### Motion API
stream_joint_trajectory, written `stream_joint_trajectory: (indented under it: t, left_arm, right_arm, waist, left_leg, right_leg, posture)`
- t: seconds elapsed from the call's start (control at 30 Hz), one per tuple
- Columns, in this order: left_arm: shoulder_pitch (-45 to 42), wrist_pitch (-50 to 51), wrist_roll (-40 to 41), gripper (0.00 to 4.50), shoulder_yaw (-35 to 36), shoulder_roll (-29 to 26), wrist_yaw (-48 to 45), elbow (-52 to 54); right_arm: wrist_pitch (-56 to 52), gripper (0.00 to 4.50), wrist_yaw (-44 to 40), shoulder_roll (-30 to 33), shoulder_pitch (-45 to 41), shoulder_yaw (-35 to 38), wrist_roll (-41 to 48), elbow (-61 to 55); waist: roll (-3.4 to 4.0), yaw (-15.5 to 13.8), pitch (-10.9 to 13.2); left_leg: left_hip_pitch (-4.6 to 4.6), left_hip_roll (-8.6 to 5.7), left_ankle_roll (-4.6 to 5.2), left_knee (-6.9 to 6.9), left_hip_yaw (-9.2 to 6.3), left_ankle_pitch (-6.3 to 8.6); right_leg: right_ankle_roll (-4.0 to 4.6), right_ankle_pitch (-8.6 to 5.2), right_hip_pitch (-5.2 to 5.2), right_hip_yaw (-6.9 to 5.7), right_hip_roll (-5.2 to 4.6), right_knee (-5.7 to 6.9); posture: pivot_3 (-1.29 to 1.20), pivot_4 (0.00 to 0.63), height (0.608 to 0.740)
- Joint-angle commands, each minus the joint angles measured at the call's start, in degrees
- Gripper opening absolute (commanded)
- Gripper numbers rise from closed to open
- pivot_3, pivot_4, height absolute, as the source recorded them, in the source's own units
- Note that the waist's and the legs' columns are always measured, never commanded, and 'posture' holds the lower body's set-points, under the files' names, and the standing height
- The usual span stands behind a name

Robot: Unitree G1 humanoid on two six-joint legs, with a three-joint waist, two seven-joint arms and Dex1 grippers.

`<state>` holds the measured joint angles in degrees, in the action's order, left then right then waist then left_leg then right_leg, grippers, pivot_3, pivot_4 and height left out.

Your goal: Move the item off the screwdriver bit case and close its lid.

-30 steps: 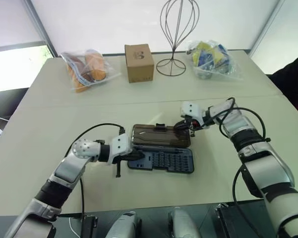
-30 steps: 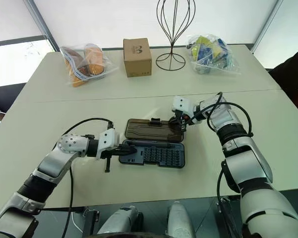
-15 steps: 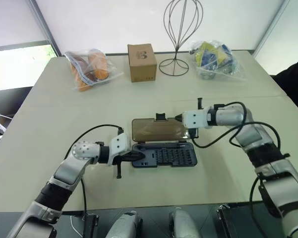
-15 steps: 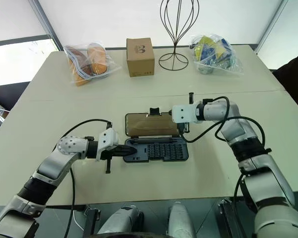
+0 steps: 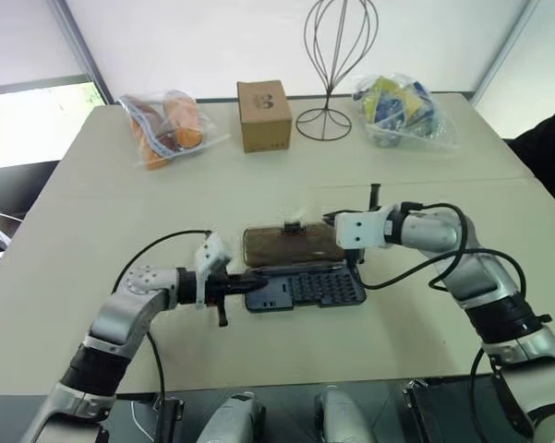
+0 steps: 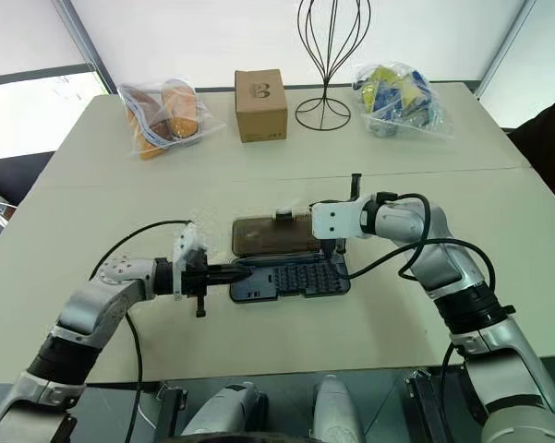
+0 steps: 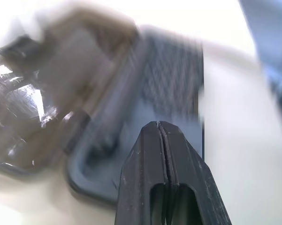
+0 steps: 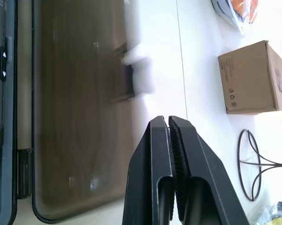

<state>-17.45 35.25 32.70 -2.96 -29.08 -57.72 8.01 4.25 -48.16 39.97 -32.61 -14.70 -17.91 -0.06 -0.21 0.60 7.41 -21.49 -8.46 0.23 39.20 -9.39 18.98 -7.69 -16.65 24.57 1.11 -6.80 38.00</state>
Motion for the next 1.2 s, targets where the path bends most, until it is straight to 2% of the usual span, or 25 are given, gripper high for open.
stream_joint_trajectory:
  t: [0.03,0.1,0.2,0.33,0.5,0.63,0.83,0.93,1.03,1.13,1.2]
  left_arm:
    - [-1.8,10.1,12.2,0.00,8.3,-0.6,2.8,4.2]
    - [-3.2,14.2,17.4,0.00,12.2,-0.9,4.6,4.3]
    - [-6.3,15.9,19.2,0.00,15.5,-1.5,7.1,1.8]
    - [-6.6,14.5,16.2,0.00,11.5,-4.4,4.3,3.1]
    - [-4.9,0.7,0.8,0.00,-2.5,-7.5,-2.1,1.9]
    - [-5.3,-7.4,-6.2,0.00,-8.8,-7.0,-6.2,-2.6]
    - [-5.8,-18.0,-16.8,0.00,-15.4,-7.6,-9.6,-9.3]
    - [-5.5,-19.9,-18.4,0.00,-15.6,-7.1,-10.0,-11.6]
    - [-4.9,-22.6,-20.5,0.00,-16.4,-7.0,-10.3,-12.6]
    - [-4.5,-22.9,-20.5,0.00,-15.9,-6.3,-10.0,-12.5]
    - [-4.2,-23.0,-20.7,0.00,-15.8,-5.8,-9.6,-12.1]
  right_arm:
    - [-1.1,0.07,0.6,0.5,0.4,1.6,0.0,-2.7]
    - [-1.5,0.07,0.7,0.6,0.7,1.5,0.0,-3.1]
    - [-3.5,0.07,0.3,-0.2,1.0,2.2,1.9,-3.4]
    - [-7.0,0.07,0.0,-1.7,-2.0,4.3,5.8,1.1]
    - [-10.4,0.07,-2.6,-1.1,-7.2,5.8,9.3,7.1]
    - [-12.1,0.07,-3.8,-2.2,-10.0,5.5,10.9,11.3]
    - [-14.5,0.07,-9.1,-3.5,-13.8,3.6,12.5,17.7]
    - [-14.4,0.07,-14.8,-4.7,-16.2,1.1,13.5,21.8]
    - [-13.9,0.07,-17.2,-6.0,-19.1,-0.3,12.9,27.1]
    - [-11.1,0.90,-18.7,-6.8,-22.1,-2.9,10.7,32.9]
    - [-9.1,1.85,-19.9,-7.4,-23.8,-4.4,9.7,36.5]
  waist:
    - [0.00,0.1,0.0]
    - [0.00,0.2,0.0]
    - [0.00,0.1,0.0]
    - [0.00,0.2,0.0]
    - [0.03,0.1,0.0]
    - [0.03,0.2,0.0]
    - [0.07,0.3,0.0]
    - [0.06,0.3,0.0]
    - [0.06,0.4,0.0]
    - [0.06,0.3,0.0]
    - [0.07,0.3,0.0]
  left_leg:
    - [0.00,0.00,0.00,0.00,0.00,0.00]
    - [0.02,0.01,0.00,-0.04,0.00,0.00]
    - [0.02,0.02,0.00,-0.03,0.01,0.00]
    - [0.02,0.01,0.00,-0.02,0.04,0.00]
    - [0.02,0.01,0.00,-0.06,0.02,0.00]
    - [0.02,0.02,-0.01,-0.10,0.02,0.00]
    - [0.00,0.02,0.00,-0.10,0.03,0.00]
    - [0.02,0.02,0.00,-0.09,0.03,0.00]
    - [0.03,0.02,0.00,-0.09,0.03,0.00]
    - [0.03,0.02,0.00,-0.08,0.01,0.00]
    - [0.03,0.02,0.00,-0.07,0.02,0.00]
  right_leg:
    - [0.00,0.00,0.00,0.00,0.00,0.00]
    - [0.00,0.00,0.01,0.01,0.00,0.00]
    - [0.00,0.00,0.02,0.00,0.01,-0.01]
    - [0.00,0.00,-0.02,0.00,-0.01,-0.05]
    - [0.01,0.00,-0.06,-0.02,-0.01,-0.13]
    - [0.01,0.00,-0.05,-0.02,-0.01,-0.15]
    - [0.01,0.00,-0.01,-0.02,-0.01,-0.15]
    - [0.01,0.00,-0.04,-0.03,-0.01,-0.15]
    - [0.00,0.00,-0.05,-0.03,-0.02,-0.14]
    - [0.00,0.00,-0.04,-0.04,-0.02,-0.12]
    - [0.00,0.00,-0.05,-0.04,-0.02,-0.12]
  posture:
    - [0.00,0.150,0.740]
    - [0.00,0.150,0.740]
    - [0.00,0.150,0.740]
    - [0.00,0.150,0.740]
    - [0.00,0.150,0.740]
    - [0.00,0.150,0.740]
    - [0.00,0.150,0.740]
    - [0.00,0.150,0.740]
    - [0.00,0.150,0.740]
    - [0.00,0.150,0.740]
    - [0.00,0.150,0.740]
